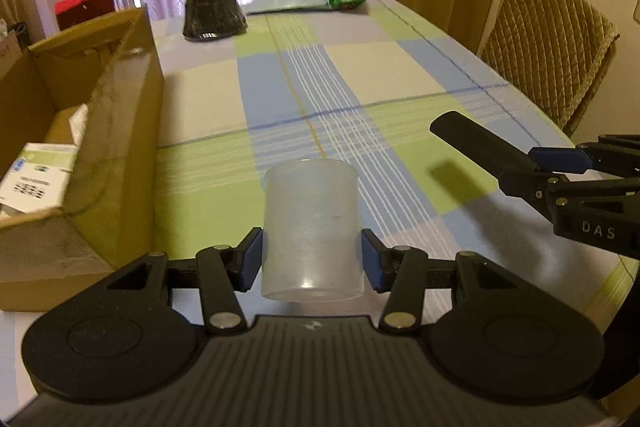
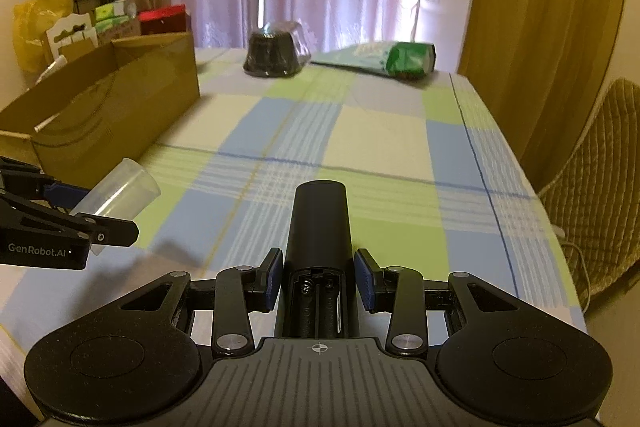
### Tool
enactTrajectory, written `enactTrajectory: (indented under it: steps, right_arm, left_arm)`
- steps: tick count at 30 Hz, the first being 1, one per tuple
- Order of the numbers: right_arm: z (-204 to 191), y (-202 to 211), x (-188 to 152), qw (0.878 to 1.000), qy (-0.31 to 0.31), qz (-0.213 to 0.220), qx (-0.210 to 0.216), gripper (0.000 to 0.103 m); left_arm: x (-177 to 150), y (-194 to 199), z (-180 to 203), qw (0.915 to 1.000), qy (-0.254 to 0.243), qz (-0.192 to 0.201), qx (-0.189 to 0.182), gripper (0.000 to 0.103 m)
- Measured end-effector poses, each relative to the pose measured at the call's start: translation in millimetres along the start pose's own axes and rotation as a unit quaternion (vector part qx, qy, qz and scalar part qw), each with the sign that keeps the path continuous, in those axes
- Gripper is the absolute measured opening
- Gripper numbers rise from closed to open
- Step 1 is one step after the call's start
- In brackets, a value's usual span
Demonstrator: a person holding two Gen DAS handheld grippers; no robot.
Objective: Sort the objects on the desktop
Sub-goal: 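Carry the clear cup and black remote with both tools over the cardboard box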
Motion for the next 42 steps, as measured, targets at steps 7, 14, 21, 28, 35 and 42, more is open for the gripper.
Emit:
enactTrajectory:
  steps: [7,14,21,28,35,42]
  right_arm:
    - [-22.8,12.4,25.5,0.999,0.017,0.028,0.014,0.037]
    - [-63.0,19.6,60.7,0.996,0.039,0.059,0.048,0.037]
    - [-114.6,20.1,99.1,0.990,0.060,0.086,0.094,0.037]
    - [-163.5,13.5,130.0,0.982,0.080,0.101,0.135,0.037]
    - [-200.4,-0.4,147.0,0.978,0.092,0.102,0.158,0.037]
    - [-212.1,-9.1,151.3,0.976,0.098,0.100,0.165,0.037]
  left_arm:
    - [13.3,31.5,-14.1,0.9994,0.010,0.029,0.015,0.046]
    - [26.7,68.1,-46.4,0.9967,0.032,0.061,0.044,0.046]
    - [40.3,100.1,-96.1,0.9911,0.056,0.087,0.084,0.046]
    - [46.3,116.7,-147.3,0.9846,0.078,0.099,0.121,0.046]
    - [40.0,121.9,-179.9,0.9809,0.099,0.095,0.138,0.046]
    - [31.6,123.0,-192.6,0.9793,0.108,0.091,0.145,0.046]
Point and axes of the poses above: each gripper's, at about its wrist camera, not at the fingertips, and y roughly against the way its jaws point, z to its right, x to its top, the point moved 8 cm from there along -y, roughly the way its jaws point, and after that the axes turned 1 degree about x, right-handed, at the moved point
